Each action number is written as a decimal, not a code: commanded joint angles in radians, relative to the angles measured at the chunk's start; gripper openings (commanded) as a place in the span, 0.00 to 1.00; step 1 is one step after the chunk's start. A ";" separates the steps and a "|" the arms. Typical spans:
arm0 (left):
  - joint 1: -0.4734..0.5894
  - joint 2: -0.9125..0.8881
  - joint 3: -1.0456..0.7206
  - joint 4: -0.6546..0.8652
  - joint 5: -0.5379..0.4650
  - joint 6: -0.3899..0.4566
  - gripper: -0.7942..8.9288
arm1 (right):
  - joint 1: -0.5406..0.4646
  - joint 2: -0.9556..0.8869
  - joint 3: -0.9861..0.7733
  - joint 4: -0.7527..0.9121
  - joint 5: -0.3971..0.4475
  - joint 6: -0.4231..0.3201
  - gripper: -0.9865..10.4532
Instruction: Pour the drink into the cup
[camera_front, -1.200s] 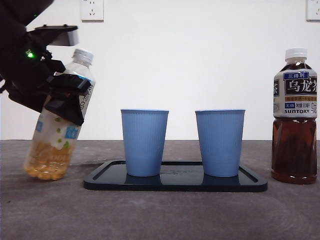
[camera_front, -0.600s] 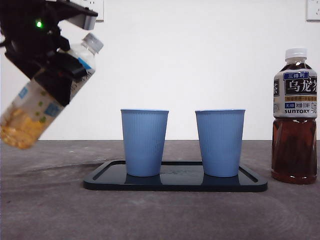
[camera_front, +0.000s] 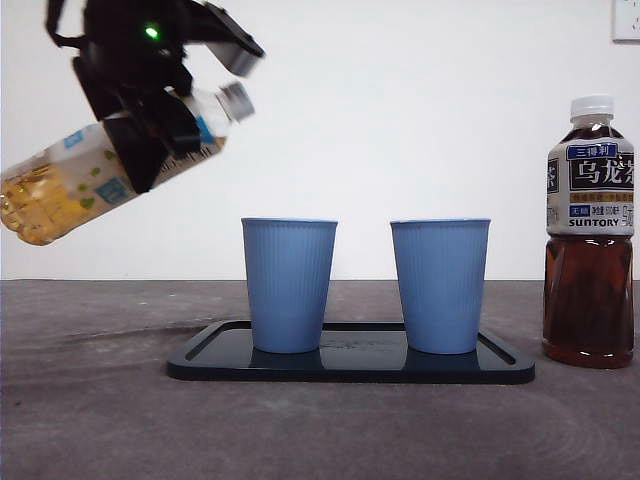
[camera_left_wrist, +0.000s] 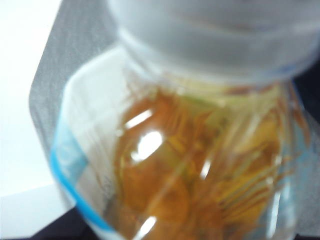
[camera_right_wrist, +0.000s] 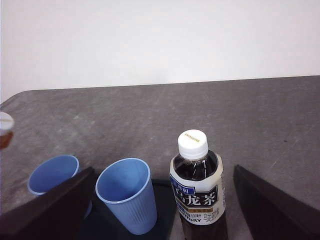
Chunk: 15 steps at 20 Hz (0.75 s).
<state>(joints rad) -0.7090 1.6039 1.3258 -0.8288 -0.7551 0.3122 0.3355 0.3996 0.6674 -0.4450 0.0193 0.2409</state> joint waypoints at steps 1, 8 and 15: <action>-0.029 0.043 0.060 -0.019 -0.056 0.023 0.20 | 0.005 0.003 0.015 0.006 -0.001 0.014 0.47; -0.082 0.128 0.071 -0.056 -0.218 0.105 0.20 | 0.005 0.003 0.015 0.007 0.000 0.013 0.47; -0.128 0.206 0.071 -0.072 -0.309 0.177 0.20 | 0.005 0.003 0.015 0.007 0.000 0.013 0.47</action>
<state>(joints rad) -0.8211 1.7924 1.3613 -0.9051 -1.0096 0.4484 0.3355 0.3996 0.6674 -0.4446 0.0193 0.2413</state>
